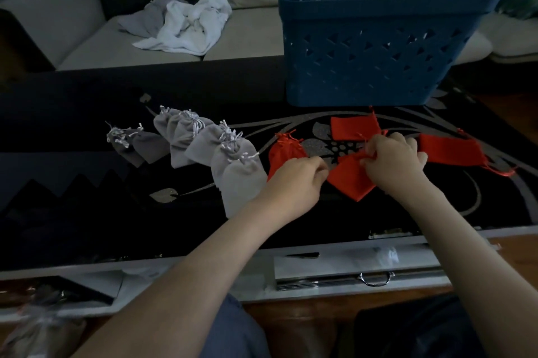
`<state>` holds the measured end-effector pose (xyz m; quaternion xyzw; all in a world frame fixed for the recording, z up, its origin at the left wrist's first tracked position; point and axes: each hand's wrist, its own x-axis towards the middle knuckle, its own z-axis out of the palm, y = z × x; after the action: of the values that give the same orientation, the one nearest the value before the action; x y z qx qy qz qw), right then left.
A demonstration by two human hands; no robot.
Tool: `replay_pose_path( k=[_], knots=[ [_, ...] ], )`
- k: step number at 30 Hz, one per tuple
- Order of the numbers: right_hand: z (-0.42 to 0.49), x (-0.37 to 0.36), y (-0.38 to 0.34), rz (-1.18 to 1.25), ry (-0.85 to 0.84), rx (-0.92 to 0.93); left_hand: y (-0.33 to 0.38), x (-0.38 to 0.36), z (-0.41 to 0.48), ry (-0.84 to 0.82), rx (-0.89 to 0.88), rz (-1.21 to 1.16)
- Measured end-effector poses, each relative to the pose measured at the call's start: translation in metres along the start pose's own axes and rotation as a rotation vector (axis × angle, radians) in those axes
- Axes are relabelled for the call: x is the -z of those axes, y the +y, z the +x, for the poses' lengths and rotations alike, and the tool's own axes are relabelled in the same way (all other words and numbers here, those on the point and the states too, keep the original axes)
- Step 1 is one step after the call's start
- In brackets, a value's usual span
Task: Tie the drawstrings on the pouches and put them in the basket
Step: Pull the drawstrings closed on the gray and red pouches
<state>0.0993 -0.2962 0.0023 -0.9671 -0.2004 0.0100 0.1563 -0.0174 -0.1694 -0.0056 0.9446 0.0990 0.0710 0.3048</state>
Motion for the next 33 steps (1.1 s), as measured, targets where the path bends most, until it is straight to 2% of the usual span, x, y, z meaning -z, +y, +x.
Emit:
replay_pose_path(
  k=[5, 8, 13, 16, 22, 25, 33],
  knots=[
    [-0.004, 0.011, -0.012, 0.482, 0.103, 0.284, 0.005, 0.012, -0.002, 0.161, 0.106, -0.215],
    [-0.01, 0.017, -0.023, 0.681, 0.018, 0.409, 0.009, 0.02, -0.005, 0.244, 0.219, -0.37],
    [-0.021, 0.027, -0.036, 0.903, -0.14, 0.526, 0.015, 0.029, -0.009, 0.182, 0.367, -0.779],
    [-0.026, 0.03, -0.042, 0.927, -0.238, 0.53, 0.016, 0.03, -0.01, 0.201, 0.39, -0.898],
    [-0.029, 0.029, -0.051, 0.898, -0.273, 0.577, 0.008, 0.034, -0.012, 0.21, 0.399, -1.077],
    [-0.03, 0.028, -0.052, 0.905, -0.306, 0.54, 0.008, 0.036, -0.014, 0.192, 0.432, -1.177],
    [-0.025, 0.022, -0.05, 0.783, -0.291, 0.501, 0.006, 0.041, -0.016, 0.316, 0.464, -1.212]
  ],
)
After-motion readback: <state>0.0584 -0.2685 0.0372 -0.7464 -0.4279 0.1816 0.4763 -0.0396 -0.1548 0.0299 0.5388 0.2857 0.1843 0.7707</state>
